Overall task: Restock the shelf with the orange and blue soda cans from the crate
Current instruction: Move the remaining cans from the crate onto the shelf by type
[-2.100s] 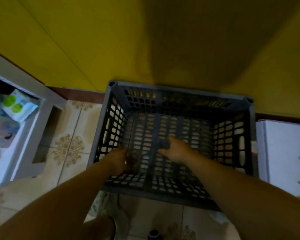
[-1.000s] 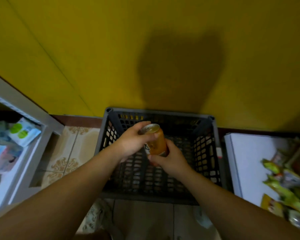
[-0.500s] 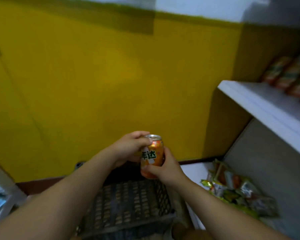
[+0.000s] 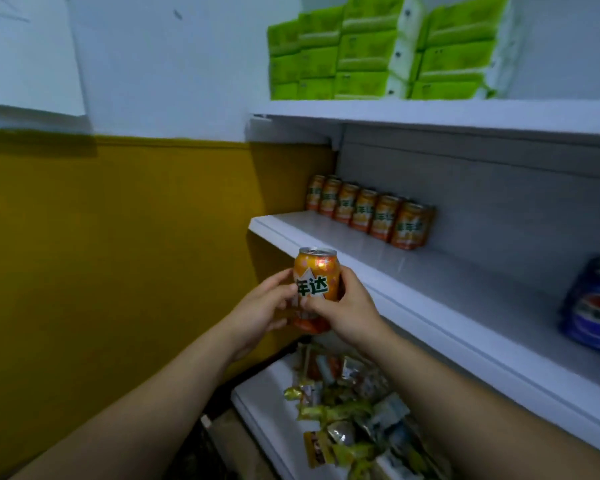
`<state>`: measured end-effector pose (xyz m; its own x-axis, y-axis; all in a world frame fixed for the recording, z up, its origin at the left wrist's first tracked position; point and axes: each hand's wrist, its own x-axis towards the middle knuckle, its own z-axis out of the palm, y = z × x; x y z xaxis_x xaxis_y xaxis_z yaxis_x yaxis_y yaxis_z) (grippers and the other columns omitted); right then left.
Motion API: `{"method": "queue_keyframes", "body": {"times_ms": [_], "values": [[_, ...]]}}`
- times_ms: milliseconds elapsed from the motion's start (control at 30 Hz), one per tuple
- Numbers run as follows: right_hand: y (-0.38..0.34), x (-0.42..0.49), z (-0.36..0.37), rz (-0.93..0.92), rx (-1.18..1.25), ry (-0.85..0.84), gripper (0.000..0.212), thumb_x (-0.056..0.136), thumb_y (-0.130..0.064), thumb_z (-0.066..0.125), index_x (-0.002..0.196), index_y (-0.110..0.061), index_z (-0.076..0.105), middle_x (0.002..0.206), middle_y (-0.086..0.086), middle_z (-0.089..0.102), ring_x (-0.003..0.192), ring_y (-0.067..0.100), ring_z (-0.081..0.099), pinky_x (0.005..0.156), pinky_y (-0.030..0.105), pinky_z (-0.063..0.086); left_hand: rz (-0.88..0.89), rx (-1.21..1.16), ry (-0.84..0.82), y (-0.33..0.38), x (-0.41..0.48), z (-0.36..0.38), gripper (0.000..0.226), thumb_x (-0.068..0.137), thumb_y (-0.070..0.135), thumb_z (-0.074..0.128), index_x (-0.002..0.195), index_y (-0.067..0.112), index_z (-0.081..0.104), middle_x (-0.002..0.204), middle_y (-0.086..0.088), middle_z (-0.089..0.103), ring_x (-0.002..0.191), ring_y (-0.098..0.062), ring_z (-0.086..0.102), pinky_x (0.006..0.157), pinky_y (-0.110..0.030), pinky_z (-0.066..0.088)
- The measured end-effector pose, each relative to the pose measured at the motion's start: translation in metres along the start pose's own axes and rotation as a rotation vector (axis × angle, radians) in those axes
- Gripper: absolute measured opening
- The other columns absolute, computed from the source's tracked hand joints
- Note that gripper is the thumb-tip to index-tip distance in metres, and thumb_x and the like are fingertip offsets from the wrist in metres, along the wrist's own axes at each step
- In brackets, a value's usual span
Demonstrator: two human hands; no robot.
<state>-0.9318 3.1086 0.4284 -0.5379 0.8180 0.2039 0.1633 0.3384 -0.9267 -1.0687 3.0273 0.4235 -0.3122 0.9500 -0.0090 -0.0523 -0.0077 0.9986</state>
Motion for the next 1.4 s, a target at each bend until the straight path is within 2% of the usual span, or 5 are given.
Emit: {"method": "queue_keyframes", "body": {"times_ms": [133,267,433,600,1400], "values": [[0.003,-0.002,-0.06,0.041,0.008,0.145,0.061,0.07,-0.021,0.082,0.123,-0.023,0.051,0.107,-0.005,0.065,0.098,0.013,0.063,0.075,0.027,0.054,0.042,0.068,-0.199,0.004,0.023,0.054,0.052,0.084,-0.003,0.062,0.13,0.018,0.048,0.117,-0.002,0.063,0.1,-0.011,0.062,0.075,-0.02,0.053],[0.01,-0.002,-0.109,0.097,-0.024,0.276,0.057,0.068,-0.023,0.081,0.116,-0.027,0.051,0.11,-0.003,0.065,0.098,0.015,0.063,0.085,0.038,0.056,0.109,0.155,-0.269,0.008,0.053,0.103,0.057,0.08,-0.008,0.066,0.13,0.011,0.047,0.12,-0.008,0.061,0.104,-0.015,0.062,0.086,-0.025,0.052],[0.024,0.003,-0.155,0.14,-0.065,0.364,0.065,0.067,-0.023,0.083,0.118,-0.026,0.043,0.115,-0.002,0.062,0.105,0.018,0.061,0.095,0.044,0.052,0.27,0.693,-0.269,0.002,0.099,0.132,0.064,0.086,0.032,0.067,0.143,0.017,0.04,0.141,0.002,0.047,0.131,-0.017,0.045,0.106,-0.034,0.039],[0.038,0.018,-0.178,0.174,-0.124,0.384,0.068,0.07,-0.019,0.082,0.127,-0.02,0.044,0.119,-0.001,0.06,0.111,0.02,0.059,0.099,0.042,0.048,0.299,1.387,-0.192,-0.005,0.138,0.127,0.069,0.091,0.065,0.031,0.15,0.028,0.022,0.159,0.003,0.018,0.146,-0.019,0.012,0.115,-0.051,0.006],[0.099,0.158,-0.208,0.092,-0.271,0.553,0.077,0.068,-0.027,0.084,0.134,-0.021,0.044,0.13,0.003,0.056,0.114,0.019,0.058,0.092,0.03,0.047,0.279,1.445,-0.178,-0.019,0.204,0.102,0.086,0.069,0.077,0.006,0.148,0.043,0.017,0.159,0.015,0.008,0.146,-0.008,0.003,0.117,-0.047,-0.002]]}}
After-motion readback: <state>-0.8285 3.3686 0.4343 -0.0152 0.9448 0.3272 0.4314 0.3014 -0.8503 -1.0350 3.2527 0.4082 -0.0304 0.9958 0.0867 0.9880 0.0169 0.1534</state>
